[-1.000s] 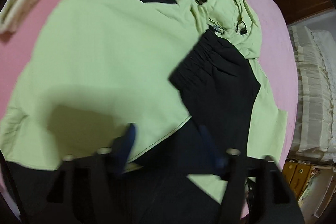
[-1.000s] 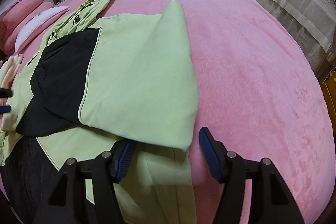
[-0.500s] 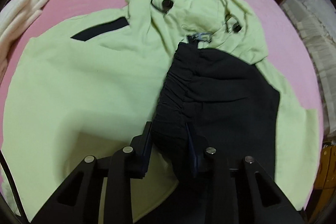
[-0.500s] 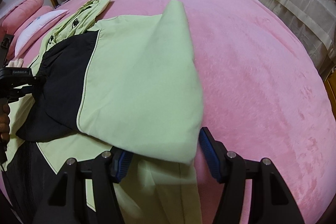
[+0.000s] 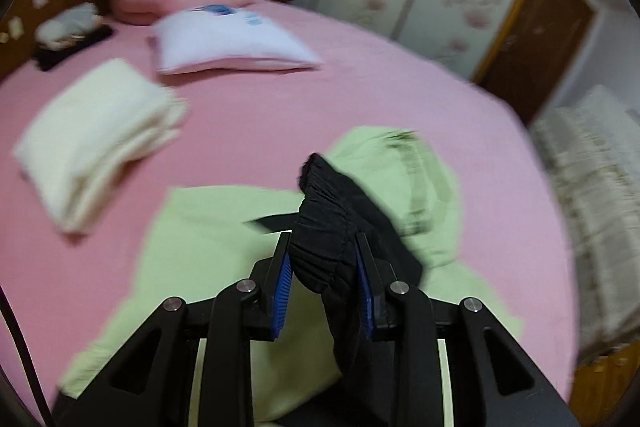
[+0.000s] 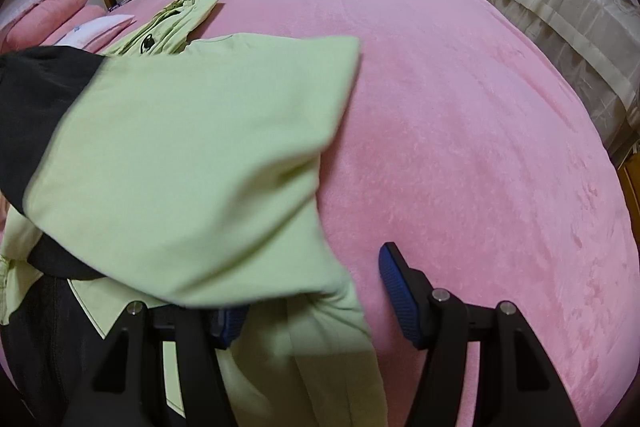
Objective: Fold large clothes
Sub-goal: 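Straighten the black sleeve with the left tool while the right tool holds the folded side, then open both tools and lift them off the folded jacket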
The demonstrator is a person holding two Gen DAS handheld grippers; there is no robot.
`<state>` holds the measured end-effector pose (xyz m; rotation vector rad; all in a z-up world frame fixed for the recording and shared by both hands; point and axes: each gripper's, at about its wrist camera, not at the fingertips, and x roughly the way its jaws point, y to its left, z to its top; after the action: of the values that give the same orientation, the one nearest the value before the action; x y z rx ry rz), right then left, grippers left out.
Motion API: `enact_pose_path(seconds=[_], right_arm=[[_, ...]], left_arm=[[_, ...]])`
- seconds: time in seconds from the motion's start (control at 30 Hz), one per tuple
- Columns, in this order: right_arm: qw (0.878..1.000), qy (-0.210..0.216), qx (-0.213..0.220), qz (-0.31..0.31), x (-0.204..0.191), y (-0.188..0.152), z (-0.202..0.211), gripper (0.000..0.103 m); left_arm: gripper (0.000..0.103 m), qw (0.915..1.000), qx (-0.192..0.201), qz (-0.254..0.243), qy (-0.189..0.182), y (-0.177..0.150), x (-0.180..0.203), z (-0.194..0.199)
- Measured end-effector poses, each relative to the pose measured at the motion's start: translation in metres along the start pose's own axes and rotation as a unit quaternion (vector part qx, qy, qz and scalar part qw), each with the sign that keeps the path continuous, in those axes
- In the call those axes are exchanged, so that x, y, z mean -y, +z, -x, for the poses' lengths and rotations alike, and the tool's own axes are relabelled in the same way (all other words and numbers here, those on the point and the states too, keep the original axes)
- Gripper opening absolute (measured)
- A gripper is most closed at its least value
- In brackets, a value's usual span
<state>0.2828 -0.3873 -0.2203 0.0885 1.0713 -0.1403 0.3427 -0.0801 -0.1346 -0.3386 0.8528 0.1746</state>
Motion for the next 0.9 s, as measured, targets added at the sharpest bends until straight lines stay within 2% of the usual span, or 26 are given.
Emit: enact_pose_path(seconds=[0.1,0.17,0.23,0.27,0.37,0.53,0.6,0.63,0.7,0.77,0.83,0.9], right_arm=[[1.000,-0.006,-0.005,-0.004,-0.001,-0.003,-0.003,0.060],[1.000,-0.006,-0.004,-0.005,0.000,-0.005,-0.002,0.060],[1.000,-0.010,0.002,0.006,-0.001,-0.007,0.000,0.059],[1.000,-0.014,0.008,0.013,-0.002,-0.008,0.001,0.053],[0.999,-0.007,0.029,0.013,0.004,-0.006,0.013,0.043],[0.997,0.007,0.073,0.031,0.002,0.004,0.041,0.042],[0.997,0.022,0.068,0.020,0.006,0.006,0.041,0.022],[0.997,0.043,0.059,0.004,0.010,0.006,0.038,0.010],[0.997,0.052,0.035,-0.040,0.023,0.007,0.025,0.010],[0.996,0.057,0.008,-0.070,0.031,0.007,0.010,0.011],[0.992,0.066,-0.029,-0.105,0.037,0.007,-0.001,0.017],[0.990,0.070,-0.044,-0.118,0.040,0.007,0.002,0.023]], left_arm=[[0.027,0.9975,-0.044,0.007,0.054,-0.024,-0.036,-0.025],[0.027,0.9905,-0.102,0.005,0.092,-0.052,-0.060,-0.055],[0.027,0.9817,-0.157,0.008,0.108,-0.075,-0.076,-0.076],[0.028,0.9785,-0.178,0.014,0.104,-0.085,-0.079,-0.083],[0.030,0.9810,-0.167,0.011,0.099,-0.093,-0.076,-0.077],[0.030,0.9820,-0.150,-0.038,0.108,-0.093,-0.046,-0.069],[0.031,0.9832,-0.145,-0.044,0.103,-0.086,-0.040,-0.070],[0.031,0.9835,-0.142,-0.046,0.101,-0.084,-0.037,-0.071],[0.032,0.9825,-0.141,-0.058,0.107,-0.081,-0.031,-0.077],[0.032,0.9786,-0.140,-0.077,0.130,-0.084,-0.030,-0.082],[0.034,0.9720,-0.150,-0.092,0.156,-0.085,-0.033,-0.090],[0.036,0.9734,-0.147,-0.080,0.157,-0.084,-0.040,-0.085]])
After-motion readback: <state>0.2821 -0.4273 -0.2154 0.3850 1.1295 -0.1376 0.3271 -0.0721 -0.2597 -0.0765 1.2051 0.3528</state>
